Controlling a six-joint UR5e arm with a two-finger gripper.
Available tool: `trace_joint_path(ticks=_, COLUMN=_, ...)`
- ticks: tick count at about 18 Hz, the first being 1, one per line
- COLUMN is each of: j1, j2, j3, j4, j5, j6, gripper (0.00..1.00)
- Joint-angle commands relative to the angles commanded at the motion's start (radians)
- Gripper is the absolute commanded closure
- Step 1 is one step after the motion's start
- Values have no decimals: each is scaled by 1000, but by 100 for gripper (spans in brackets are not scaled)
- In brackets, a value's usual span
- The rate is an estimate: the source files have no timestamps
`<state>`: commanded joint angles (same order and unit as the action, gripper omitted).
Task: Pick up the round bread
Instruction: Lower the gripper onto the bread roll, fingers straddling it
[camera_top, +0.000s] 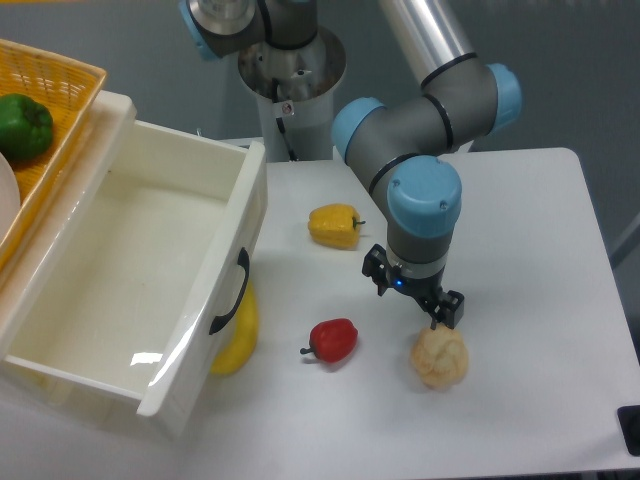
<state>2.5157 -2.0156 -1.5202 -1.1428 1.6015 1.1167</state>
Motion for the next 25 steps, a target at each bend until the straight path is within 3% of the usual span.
trace_joint_path(ticks=12, j1=9, j2=-15, j3=-46, j4=9, j5=2, j6=0, gripper=0)
trace_joint_path(ticks=20, j1=15, j2=-48, j3=-48, j4=48, j5=3, j6=-2, gripper=0)
trace_joint_path(ticks=25, j1=17, j2=-86, j3=-45, j4=112, j5=35, j6=3, gripper=0)
